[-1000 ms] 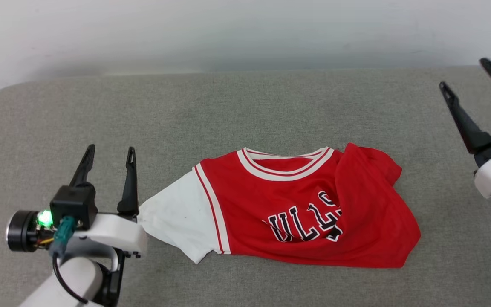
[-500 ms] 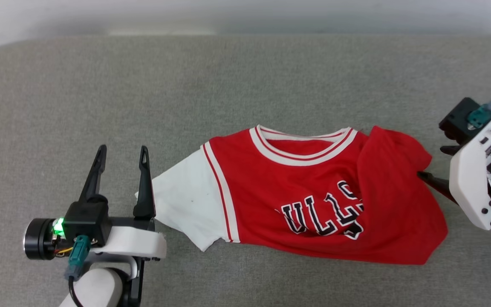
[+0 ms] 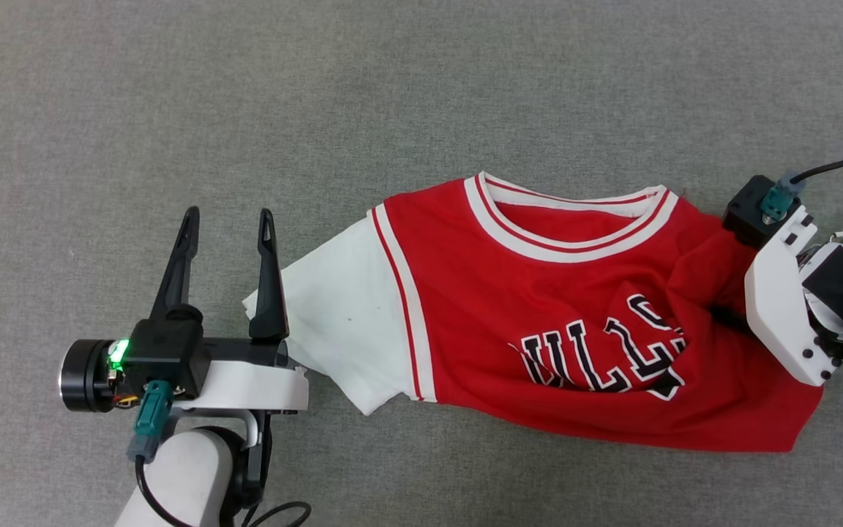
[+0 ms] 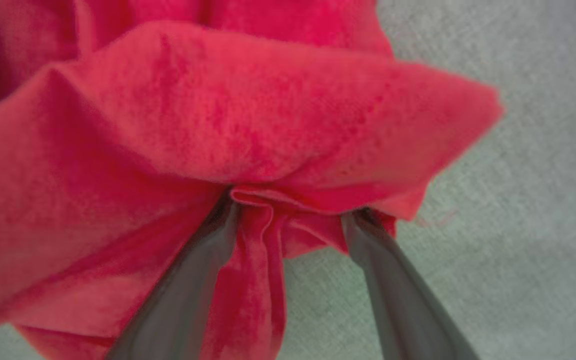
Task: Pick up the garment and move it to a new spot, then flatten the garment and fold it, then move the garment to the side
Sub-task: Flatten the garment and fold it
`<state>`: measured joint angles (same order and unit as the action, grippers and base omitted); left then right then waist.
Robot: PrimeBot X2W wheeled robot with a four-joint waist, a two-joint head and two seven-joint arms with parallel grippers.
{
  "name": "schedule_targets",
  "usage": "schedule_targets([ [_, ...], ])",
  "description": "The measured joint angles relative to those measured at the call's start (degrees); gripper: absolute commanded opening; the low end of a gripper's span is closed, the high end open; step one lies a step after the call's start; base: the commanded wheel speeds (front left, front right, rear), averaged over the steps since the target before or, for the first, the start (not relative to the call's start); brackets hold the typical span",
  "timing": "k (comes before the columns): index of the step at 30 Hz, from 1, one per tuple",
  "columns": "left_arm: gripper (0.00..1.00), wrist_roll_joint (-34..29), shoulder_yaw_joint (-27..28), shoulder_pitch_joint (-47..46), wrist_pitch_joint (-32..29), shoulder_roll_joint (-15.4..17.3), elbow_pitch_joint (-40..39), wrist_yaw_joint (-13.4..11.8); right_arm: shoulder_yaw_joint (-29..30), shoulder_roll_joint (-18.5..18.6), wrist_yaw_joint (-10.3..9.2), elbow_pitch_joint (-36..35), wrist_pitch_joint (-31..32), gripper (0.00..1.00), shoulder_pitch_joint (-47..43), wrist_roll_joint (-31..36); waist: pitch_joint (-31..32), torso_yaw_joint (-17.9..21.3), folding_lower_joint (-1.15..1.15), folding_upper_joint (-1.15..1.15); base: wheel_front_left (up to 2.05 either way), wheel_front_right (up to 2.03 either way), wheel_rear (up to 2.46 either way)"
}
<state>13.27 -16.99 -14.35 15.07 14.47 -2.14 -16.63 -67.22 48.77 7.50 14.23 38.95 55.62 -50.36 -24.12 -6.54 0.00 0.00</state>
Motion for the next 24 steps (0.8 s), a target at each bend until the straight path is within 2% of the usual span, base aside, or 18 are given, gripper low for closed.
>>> schedule_targets([
  [2, 1.0, -0.6, 0.9, 0.0, 0.0, -0.8, 0.6, 0.7, -1.4, 0.1, 0.0, 0.6, -1.4, 1.0, 0.8, -0.7, 0.0, -0.1, 0.0, 0.0, 0.0, 0.0, 0.0],
  [3, 1.0, -0.9, 1.2, 0.0, 0.0, -1.1, 0.9, 1.1, -1.9, 0.1, 0.0, 0.8, -2.2, 0.0, 0.9, -1.1, 0.2, 0.0, 0.0, 0.0, 0.0, 0.0, 0.0],
  [10, 1.0, -2.5, 4.4, 2.3, 0.0, -2.7, 2.5, 3.3, -4.7, 0.5, 0.01, -1.2, -10.2, 0.0, 2.3, -3.1, 4.2, 1.4, 0.01, 0.0, 0.0, 0.0, 0.0],
  [18, 1.0, -3.5, 7.3, 7.1, 0.0, -3.9, 2.7, 5.0, -3.9, 7.8, 0.0, -9.7, -19.1, 0.0, 3.0, -3.4, 10.4, 3.7, 0.0, 0.0, 0.0, 0.0, 0.0],
  [24, 1.0, -4.1, 8.9, 11.0, 0.0, -5.0, 2.8, 6.0, -2.6, 13.2, 0.0, -16.1, -22.7, 0.0, -8.0, -5.2, 14.1, 5.0, 0.0, 0.0, 0.0, 0.0, 0.0],
])
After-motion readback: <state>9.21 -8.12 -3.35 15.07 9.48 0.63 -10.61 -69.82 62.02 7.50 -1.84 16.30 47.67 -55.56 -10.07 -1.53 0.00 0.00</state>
